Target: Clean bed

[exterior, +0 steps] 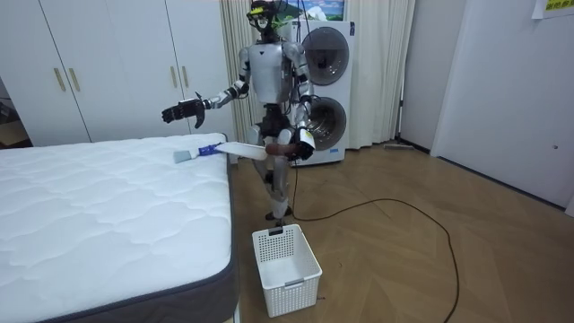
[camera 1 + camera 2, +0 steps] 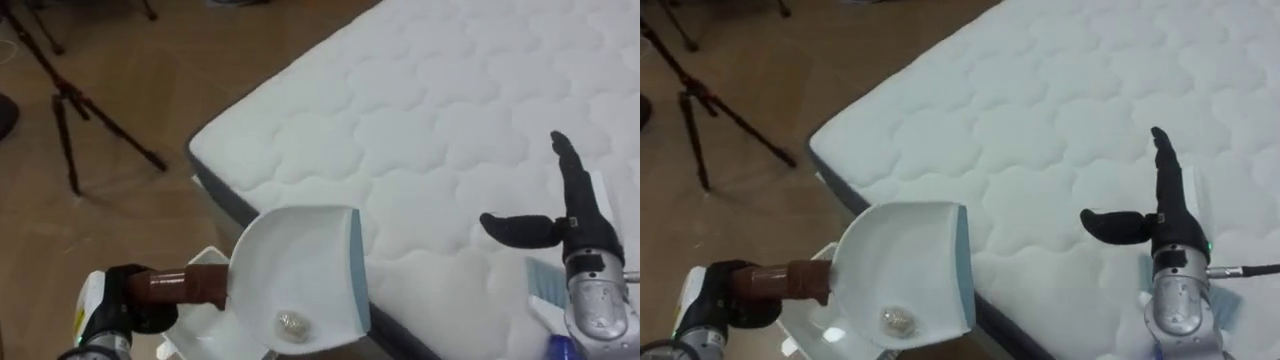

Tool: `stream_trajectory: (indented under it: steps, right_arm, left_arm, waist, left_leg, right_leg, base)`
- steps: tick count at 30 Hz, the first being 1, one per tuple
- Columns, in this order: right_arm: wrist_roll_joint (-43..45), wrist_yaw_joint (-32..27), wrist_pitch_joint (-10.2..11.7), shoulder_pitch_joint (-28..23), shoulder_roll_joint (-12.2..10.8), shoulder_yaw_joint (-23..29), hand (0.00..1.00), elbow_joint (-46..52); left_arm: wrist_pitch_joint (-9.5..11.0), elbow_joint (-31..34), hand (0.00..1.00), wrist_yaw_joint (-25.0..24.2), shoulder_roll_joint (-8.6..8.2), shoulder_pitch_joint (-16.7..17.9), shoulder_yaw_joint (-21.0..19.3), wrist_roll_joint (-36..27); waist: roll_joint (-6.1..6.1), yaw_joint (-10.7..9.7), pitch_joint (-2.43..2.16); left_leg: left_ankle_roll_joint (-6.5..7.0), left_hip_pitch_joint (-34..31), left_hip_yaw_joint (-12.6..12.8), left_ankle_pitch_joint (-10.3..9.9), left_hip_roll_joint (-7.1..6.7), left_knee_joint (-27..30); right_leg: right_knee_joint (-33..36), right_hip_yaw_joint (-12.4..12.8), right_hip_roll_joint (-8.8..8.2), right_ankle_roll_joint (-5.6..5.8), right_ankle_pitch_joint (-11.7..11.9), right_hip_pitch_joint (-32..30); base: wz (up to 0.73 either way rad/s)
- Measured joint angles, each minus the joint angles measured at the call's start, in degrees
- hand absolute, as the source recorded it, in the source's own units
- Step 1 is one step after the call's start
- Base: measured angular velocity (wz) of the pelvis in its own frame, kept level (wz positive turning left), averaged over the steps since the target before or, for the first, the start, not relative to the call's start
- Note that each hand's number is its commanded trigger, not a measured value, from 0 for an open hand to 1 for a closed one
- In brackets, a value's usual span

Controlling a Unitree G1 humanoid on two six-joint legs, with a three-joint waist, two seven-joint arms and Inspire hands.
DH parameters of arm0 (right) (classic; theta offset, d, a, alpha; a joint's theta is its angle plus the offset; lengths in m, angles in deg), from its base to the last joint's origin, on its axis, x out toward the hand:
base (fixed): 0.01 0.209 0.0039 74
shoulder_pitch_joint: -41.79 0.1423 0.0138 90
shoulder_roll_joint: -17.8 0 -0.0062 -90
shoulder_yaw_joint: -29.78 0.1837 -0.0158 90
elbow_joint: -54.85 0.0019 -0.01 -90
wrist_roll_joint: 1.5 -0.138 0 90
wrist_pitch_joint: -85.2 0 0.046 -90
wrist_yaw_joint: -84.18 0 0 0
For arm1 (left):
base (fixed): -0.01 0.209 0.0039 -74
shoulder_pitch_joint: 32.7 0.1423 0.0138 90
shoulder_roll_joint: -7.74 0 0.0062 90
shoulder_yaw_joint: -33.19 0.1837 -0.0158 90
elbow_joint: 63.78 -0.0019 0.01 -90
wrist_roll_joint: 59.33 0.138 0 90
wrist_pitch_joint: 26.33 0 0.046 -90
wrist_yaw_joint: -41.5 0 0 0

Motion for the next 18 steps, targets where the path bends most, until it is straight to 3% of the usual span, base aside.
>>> stream_trajectory:
  steps: [2,3,4,5,6,7,8,9,10,11,13,14,15,16,17,18]
  right_arm:
    - [-0.1,0.4,0.0,0.0,-1.4,-0.5,0.0,0.1]
    - [-0.1,0.7,0.0,-0.7,-2.5,-0.5,0.0,0.2]
    - [-0.1,0.7,-0.1,-1.8,-2.8,-0.5,0.0,0.6]
    - [-0.1,0.8,-0.2,-1.9,-2.8,-0.4,0.0,0.8]
    - [-0.1,0.7,-0.5,-1.8,-2.9,-0.3,0.0,0.9]
    - [0.0,0.9,-0.7,-1.8,-2.9,-0.3,0.0,1.0]
    - [0.0,0.9,-0.7,-1.9,-2.9,-0.3,0.0,1.0]
    - [0.1,0.9,-0.7,-2.1,-2.9,-0.3,0.0,1.0]
    - [0.6,0.9,-0.8,-2.1,-2.9,-0.3,0.0,1.0]
    - [1.4,0.9,-0.8,-2.1,-2.9,-0.3,0.0,1.0]
    - [1.9,-0.1,-0.9,-2.1,-3.1,-0.4,0.0,1.0]
    - [1.9,-0.2,-0.9,-2.0,-3.1,-0.4,0.0,1.0]
    - [1.9,-0.2,-0.9,-2.0,-3.2,-0.4,0.0,1.0]
    - [1.9,-0.2,-1.0,-2.6,-3.2,-0.4,0.0,0.9]
    - [1.9,-0.2,-0.9,-2.8,-3.2,-0.4,0.0,0.9]
    - [1.9,-0.1,-0.9,-2.6,-3.2,-0.3,0.0,0.9]
  left_arm:
    - [0.0,0.0,1.0,0.0,0.06,0.0,-0.5,0.0]
    - [0.0,0.0,1.0,0.1,0.5,0.2,-0.5,0.0]
    - [0.1,0.1,1.0,0.1,0.68,0.2,-0.5,0.1]
    - [0.1,0.2,1.0,0.0,0.65,0.2,-0.4,0.1]
    - [0.1,0.6,1.0,0.0,0.71,0.0,-0.4,0.0]
    - [0.0,0.7,1.0,-0.2,0.57,-0.2,-0.3,0.1]
    - [0.0,0.8,1.0,-0.3,0.46,-0.2,-0.2,0.3]
    - [0.0,1.2,1.0,-0.5,0.45,-0.2,-0.2,0.7]
    - [0.0,2.0,1.0,-0.5,0.48,-0.2,-0.4,0.8]
    - [0.0,2.2,1.0,-0.5,0.55,-0.2,-0.4,0.8]
    - [0.0,2.3,1.0,-0.5,1.16,-0.9,-0.4,0.7]
    - [0.0,2.3,1.0,-0.5,1.29,-1.0,-0.4,0.5]
    - [0.0,2.3,1.0,-0.9,1.83,-1.0,-0.4,0.4]
    - [-0.1,2.3,1.0,-1.5,2.03,-0.5,-0.4,0.5]
    - [-0.1,2.7,1.0,-1.6,2.11,-0.1,-0.5,0.5]
    - [-0.1,3.1,1.0,-1.7,2.26,-0.1,-0.5,0.6]
  waist:
    - [-0.8,0.5,0.46]
    - [-1.12,0.6,0.37]
    - [-0.93,1.4,-0.08]
    - [-0.91,1.5,-0.01]
    - [-1.3,1.5,-0.19]
    - [-2.18,1.4,-0.34]
    - [-2.18,1.3,-0.37]
    - [-1.74,1.4,-0.17]
    - [-1.04,1.5,0.19]
    - [-0.58,1.5,0.35]
    - [-0.08,0.3,0.46]
    - [-0.18,-0.2,0.43]
    - [-1.08,-1.5,0.45]
    - [-0.87,-2.0,0.31]
    - [-1.41,-1.9,-0.28]
    - [-1.51,-1.3,-0.25]
  left_leg:
    - [-1.89,-1.9,2.8,-4.6,2.83,8.3]
    - [-3.22,-2.5,4.3,-8.1,6.52,16.6]
    - [-5.22,-1.9,3.7,-11.1,9.32,19.0]
    - [-4.72,-1.7,3.2,-11.8,8.98,18.3]
    - [-2.43,-1.4,1.8,-12.7,7.44,16.1]
    - [-1.76,-1.1,1.0,-11.7,6.02,14.1]
    - [-1.5,-0.6,0.5,-11.1,5.35,12.9]
    - [-1.15,0.6,-0.7,-9.8,4.44,10.1]
    - [-1.05,2.0,-1.9,-8.5,3.9,7.2]
    - [-1.03,2.7,-2.8,-7.8,3.68,5.8]
    - [-1.0,4.9,-7.5,-5.1,1.91,1.3]
    - [-1.08,5.2,-9.0,-4.7,1.31,1.0]
    - [-1.24,5.8,-11.5,-4.3,0.03,0.6]
    - [-1.69,6.2,-14.6,-4.3,-0.51,0.4]
    - [-2.05,6.2,-15.4,-4.3,-0.63,0.3]
    - [-2.6,5.9,-17.0,-4.3,-0.74,0.3]
  right_leg:
    - [-0.1,-2.4,0.15,0.13,-1.6,1.1]
    - [0.7,-3.3,0.11,0.2,-2.9,2.3]
    - [2.3,-3.4,0.0,1.23,-3.8,2.5]
    - [3.5,-3.3,-0.22,1.74,-4.2,2.4]
    - [5.3,-2.6,-0.66,2.41,-4.8,1.7]
    - [6.4,-0.6,-0.98,2.5,-4.4,0.3]
    - [7.4,1.3,-1.23,2.04,-4.0,-0.6]
    - [8.6,5.8,-1.34,1.39,-3.6,-2.2]
    - [8.7,9.9,-1.05,1.3,-3.6,-4.4]
    - [8.8,11.5,-0.77,1.16,-3.4,-5.7]
    - [8.5,18.3,-0.83,1.24,-1.0,-10.7]
    - [8.3,19.7,-0.95,1.56,0.5,-11.6]
    - [6.7,21.4,-2.17,2.15,5.8,-12.2]
    - [6.5,21.6,-2.18,2.07,6.9,-11.3]
    - [5.8,21.9,-1.86,2.2,6.9,-10.6]
    - [4.2,21.7,-1.3,2.21,6.7,-9.5]
  base:
    - [0.28]
    - [0.21]
    - [0.23]
    - [0.19]
    - [0.28]
    - [0.32]
    - [0.43]
    - [0.46]
    - [0.51]
    - [0.72]
    - [1.13]
    - [1.41]
    - [1.45]
    - [1.36]
    - [0.99]
    - [0.73]
